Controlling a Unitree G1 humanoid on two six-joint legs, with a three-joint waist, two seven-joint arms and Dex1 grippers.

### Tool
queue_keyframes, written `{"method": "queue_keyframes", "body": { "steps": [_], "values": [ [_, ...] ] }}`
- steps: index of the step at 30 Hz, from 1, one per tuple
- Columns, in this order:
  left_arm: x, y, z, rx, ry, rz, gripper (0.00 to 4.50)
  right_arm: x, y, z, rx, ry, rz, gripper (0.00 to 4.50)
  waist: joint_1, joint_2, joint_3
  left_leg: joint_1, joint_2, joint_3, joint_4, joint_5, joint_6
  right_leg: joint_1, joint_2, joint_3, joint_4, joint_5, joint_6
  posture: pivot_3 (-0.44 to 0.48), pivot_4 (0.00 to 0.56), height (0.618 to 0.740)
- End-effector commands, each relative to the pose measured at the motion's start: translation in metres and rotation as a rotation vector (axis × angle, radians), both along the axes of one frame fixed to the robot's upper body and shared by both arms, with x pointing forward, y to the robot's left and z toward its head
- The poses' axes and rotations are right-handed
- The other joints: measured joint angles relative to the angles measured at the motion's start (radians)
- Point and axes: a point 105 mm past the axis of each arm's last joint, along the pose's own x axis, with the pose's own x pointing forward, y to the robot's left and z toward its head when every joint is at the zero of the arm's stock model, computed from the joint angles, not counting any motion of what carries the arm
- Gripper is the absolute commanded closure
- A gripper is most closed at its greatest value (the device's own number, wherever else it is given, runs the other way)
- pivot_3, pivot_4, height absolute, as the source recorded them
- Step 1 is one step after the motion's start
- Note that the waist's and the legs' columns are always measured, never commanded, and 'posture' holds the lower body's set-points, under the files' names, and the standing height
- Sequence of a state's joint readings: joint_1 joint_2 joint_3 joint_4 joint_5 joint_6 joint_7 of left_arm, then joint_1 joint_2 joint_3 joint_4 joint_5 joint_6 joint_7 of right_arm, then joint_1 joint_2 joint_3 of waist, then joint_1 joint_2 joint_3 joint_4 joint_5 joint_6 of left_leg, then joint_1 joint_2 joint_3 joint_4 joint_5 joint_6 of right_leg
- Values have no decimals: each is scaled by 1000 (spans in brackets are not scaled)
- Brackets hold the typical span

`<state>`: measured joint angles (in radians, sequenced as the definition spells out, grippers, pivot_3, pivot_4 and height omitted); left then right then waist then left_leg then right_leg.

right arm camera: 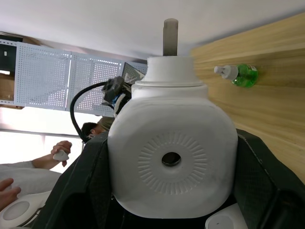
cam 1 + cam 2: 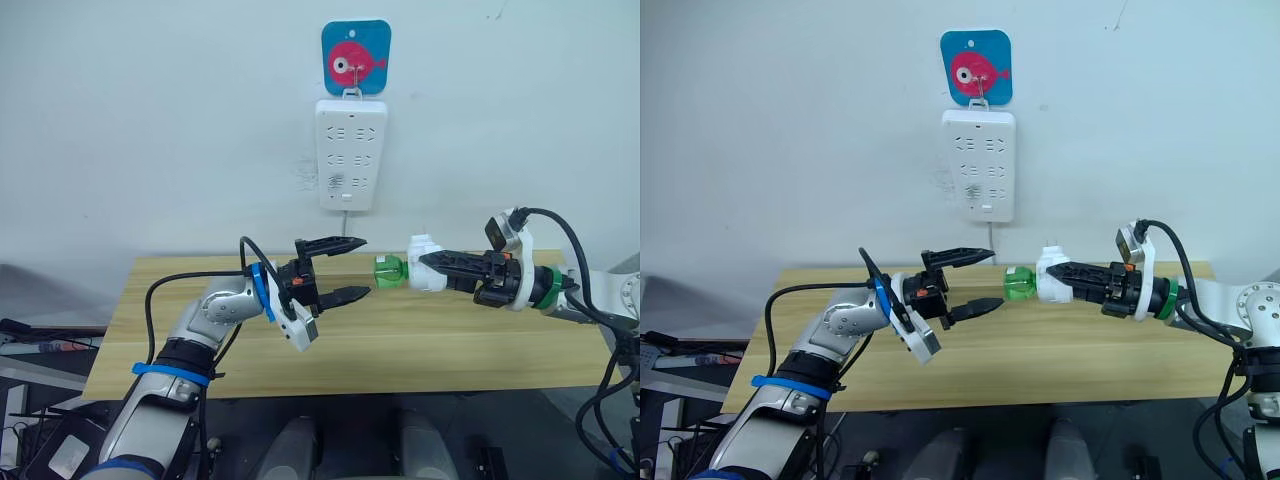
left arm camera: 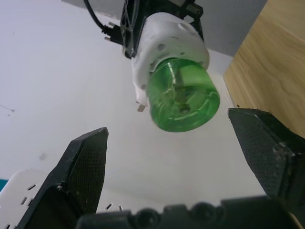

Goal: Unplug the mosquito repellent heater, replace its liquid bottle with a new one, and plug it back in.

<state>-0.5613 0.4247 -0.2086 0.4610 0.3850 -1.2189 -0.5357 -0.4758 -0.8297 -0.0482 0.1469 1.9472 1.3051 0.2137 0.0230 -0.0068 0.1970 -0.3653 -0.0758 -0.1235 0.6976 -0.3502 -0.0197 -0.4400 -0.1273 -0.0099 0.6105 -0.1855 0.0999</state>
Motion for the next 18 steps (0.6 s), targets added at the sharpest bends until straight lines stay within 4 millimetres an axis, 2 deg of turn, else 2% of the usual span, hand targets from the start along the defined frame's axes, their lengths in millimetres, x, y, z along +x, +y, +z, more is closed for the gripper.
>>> {"method": "queue_keyframes", "body": {
  "steps": [1, 10, 13, 18],
  "values": [
    [-1, -6, 7, -35, -56, -26, 0, -3, 7, 18, 34, -67, 40, 1540, 0, 0, 0, 0, 0, 0, 0, 0, 0, 0, 0, 0, 0, 0, 0, 27, 219, 740],
    [-3, -13, 9, -64, -95, -62, 0, -7, 12, 17, 35, -68, 67, 1540, -1, 0, 0, 0, 0, -5, 0, 0, 0, 0, 0, 0, 0, 0, 0, 15, 228, 740],
    [-5, -14, 11, -81, -94, -79, 585, -8, 13, 17, 37, -69, 76, 1540, -2, 0, 0, 0, 0, -5, 0, 0, 0, 0, 0, 0, 0, 0, 0, 14, 232, 740],
    [-5, -15, 5, -64, -74, -86, 2122, -11, 16, 15, 46, -67, 93, 1540, -4, 0, 0, 0, 0, -6, 0, 0, 0, 0, 0, -1, 0, 0, 0, 13, 235, 740]
  ]
}}
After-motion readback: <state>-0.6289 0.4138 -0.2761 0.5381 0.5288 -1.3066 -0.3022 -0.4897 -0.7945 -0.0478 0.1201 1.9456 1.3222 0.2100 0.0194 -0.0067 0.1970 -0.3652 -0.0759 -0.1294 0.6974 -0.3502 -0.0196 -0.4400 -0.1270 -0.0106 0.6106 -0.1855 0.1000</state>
